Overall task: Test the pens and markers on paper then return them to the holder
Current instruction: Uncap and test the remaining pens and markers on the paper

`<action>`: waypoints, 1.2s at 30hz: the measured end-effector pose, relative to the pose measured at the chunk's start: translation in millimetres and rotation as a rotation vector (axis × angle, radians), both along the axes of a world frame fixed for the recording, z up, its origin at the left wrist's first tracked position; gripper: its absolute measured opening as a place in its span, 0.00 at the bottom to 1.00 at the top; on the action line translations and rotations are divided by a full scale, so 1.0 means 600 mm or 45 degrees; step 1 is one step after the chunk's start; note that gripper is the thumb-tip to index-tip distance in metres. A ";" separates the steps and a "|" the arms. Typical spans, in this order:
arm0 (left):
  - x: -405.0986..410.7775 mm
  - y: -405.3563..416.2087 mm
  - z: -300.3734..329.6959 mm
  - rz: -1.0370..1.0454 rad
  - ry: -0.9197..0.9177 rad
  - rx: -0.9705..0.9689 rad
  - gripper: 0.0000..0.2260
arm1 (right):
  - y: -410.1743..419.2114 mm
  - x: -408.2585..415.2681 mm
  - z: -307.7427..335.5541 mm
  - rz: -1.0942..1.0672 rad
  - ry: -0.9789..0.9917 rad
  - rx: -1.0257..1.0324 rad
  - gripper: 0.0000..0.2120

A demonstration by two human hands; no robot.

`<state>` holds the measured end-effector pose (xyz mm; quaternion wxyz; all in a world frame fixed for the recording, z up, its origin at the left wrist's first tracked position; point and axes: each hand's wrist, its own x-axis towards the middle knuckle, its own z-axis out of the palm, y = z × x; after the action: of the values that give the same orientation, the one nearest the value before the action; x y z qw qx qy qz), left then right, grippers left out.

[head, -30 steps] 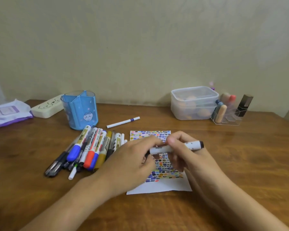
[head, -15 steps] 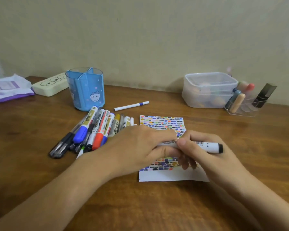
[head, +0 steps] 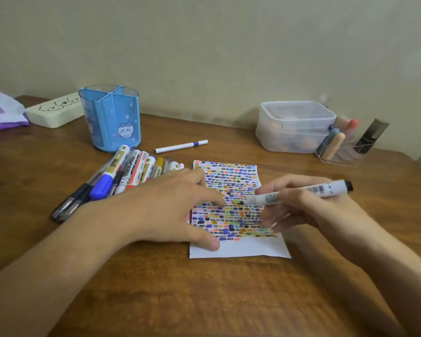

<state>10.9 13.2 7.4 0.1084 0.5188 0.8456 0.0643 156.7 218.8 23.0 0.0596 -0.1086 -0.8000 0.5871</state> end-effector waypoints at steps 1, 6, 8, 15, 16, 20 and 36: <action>0.000 0.001 -0.001 -0.012 0.009 -0.019 0.34 | 0.000 -0.003 -0.001 -0.006 0.006 0.007 0.09; -0.002 0.003 -0.006 -0.024 0.035 -0.070 0.36 | -0.015 -0.005 -0.017 0.032 -0.065 0.004 0.12; -0.001 0.004 -0.005 -0.016 0.037 -0.091 0.36 | -0.015 -0.007 -0.023 0.050 -0.092 0.021 0.11; -0.002 0.004 -0.006 -0.010 0.033 -0.070 0.35 | -0.016 -0.008 -0.031 0.056 -0.088 0.268 0.04; -0.003 0.004 -0.007 -0.011 0.026 -0.068 0.35 | -0.017 -0.009 -0.032 0.056 -0.082 0.290 0.03; -0.004 0.006 -0.007 -0.013 0.022 -0.073 0.35 | -0.016 -0.010 -0.038 0.064 -0.079 0.373 0.03; 0.002 0.006 0.001 0.011 0.011 -0.140 0.35 | -0.014 -0.013 -0.045 0.099 -0.083 0.401 0.03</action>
<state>12.2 16.8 7.7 0.1326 0.5087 0.8505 0.0159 149.0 210.3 -4.1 0.0271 -0.0859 -0.8872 0.4525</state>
